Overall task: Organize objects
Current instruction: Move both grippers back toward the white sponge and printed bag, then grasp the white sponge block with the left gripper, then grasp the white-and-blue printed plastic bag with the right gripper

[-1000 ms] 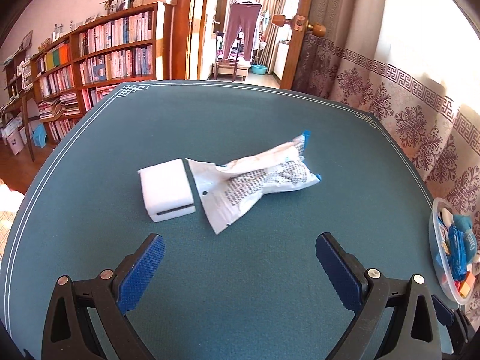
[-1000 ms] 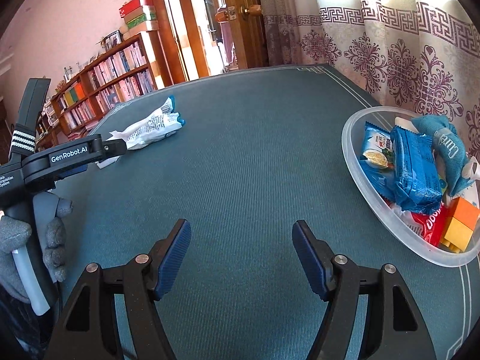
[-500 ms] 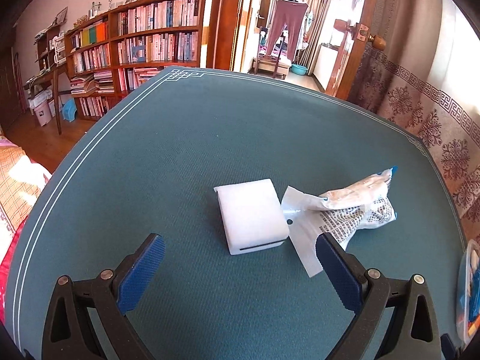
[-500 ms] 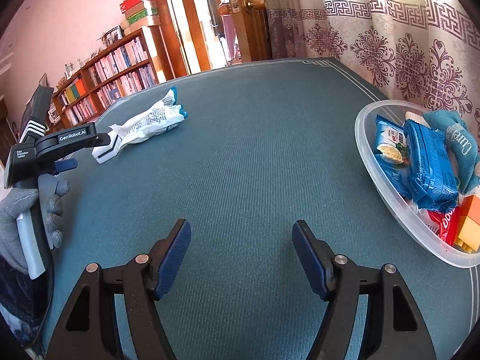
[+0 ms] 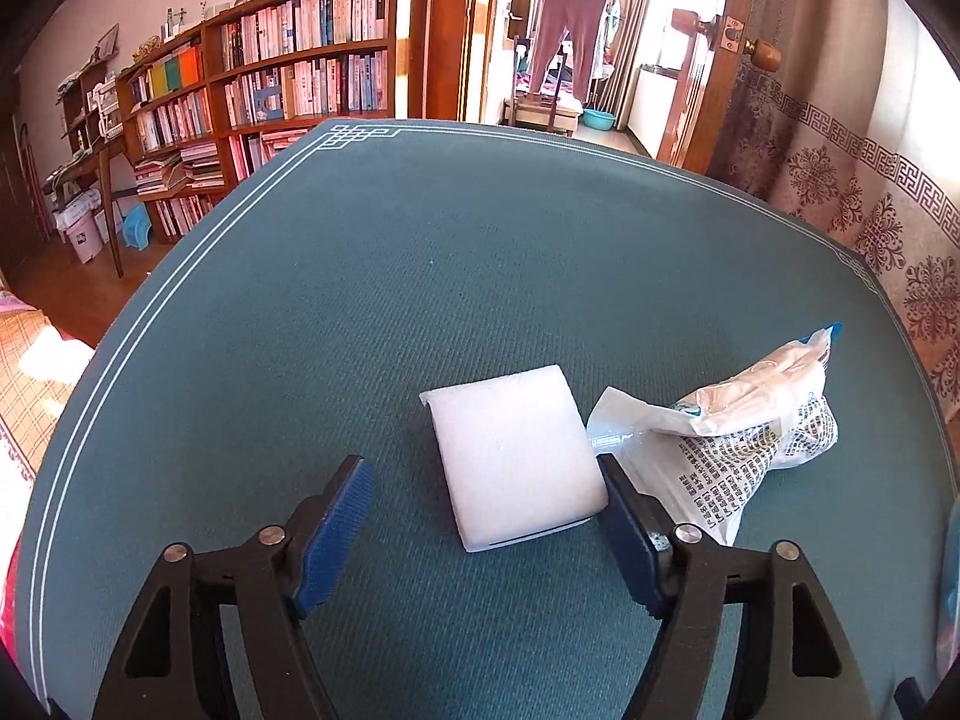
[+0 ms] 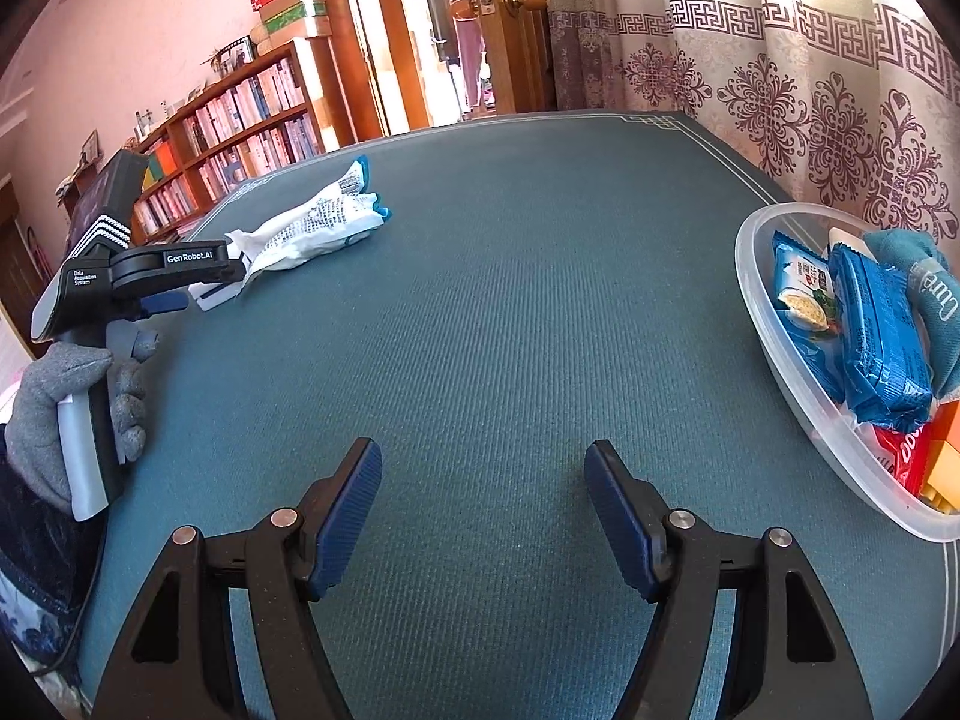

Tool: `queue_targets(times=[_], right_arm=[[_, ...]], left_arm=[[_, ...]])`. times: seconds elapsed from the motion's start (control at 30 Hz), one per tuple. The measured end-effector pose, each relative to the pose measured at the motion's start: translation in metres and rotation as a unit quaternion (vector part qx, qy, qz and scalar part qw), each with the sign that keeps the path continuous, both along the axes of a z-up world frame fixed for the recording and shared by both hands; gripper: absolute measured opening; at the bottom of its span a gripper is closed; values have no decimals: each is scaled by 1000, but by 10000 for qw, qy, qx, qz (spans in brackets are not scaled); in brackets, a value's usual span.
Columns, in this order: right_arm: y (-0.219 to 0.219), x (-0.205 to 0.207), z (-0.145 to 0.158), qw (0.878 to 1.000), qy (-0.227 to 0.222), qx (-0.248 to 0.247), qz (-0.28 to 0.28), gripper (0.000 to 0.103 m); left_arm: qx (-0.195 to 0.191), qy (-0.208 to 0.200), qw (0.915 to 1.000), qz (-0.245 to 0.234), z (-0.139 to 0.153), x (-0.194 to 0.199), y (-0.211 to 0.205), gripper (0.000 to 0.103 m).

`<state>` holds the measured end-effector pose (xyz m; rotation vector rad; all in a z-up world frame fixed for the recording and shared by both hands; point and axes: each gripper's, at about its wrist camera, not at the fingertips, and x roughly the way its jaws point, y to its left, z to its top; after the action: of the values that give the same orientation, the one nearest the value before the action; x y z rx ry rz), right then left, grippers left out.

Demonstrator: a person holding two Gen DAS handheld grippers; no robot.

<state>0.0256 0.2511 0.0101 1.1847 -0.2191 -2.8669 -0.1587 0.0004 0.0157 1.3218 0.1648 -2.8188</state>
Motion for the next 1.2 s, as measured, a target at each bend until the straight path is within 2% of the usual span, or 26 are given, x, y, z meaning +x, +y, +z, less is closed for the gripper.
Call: queue_targets(times=[0.03, 0.13, 0.2, 0.3, 0.43, 0.7, 0.93, 1.07, 1.2], right_arm=[[-1, 0, 0, 10000, -7, 16, 12, 71], [-5, -2, -1, 10000, -30, 54, 59, 71], [-9, -4, 0, 9999, -37, 89, 105, 71], [-16, -11, 2, 9997, -15, 109, 199, 71], [-22, -29, 12, 9995, -13, -115, 308, 71], [-45, -87, 31, 9936, -150, -1012, 478, 71], [-64, -143, 25, 9784, -552, -1945, 422, 71], [-67, -176, 18, 9644, -764, -2513, 304, 71], [-71, -205, 11, 9578, -890, -2725, 180, 74]], left_arm=[[21, 39, 10000, -9, 1, 0, -1, 76], [116, 101, 9998, -135, 2, 2, -1, 64], [125, 131, 9995, -249, 3, 3, 2, 50], [100, 144, 9994, -292, 5, 6, 2, 50], [175, 218, 9995, -145, 11, 9, -8, 50], [-185, 467, 9983, 298, 20, 15, -22, 50], [-165, 502, 9977, 414, 21, 16, -25, 50], [-36, 409, 9976, 551, 18, 13, -33, 50], [67, 320, 9972, 670, 14, 10, -41, 50]])
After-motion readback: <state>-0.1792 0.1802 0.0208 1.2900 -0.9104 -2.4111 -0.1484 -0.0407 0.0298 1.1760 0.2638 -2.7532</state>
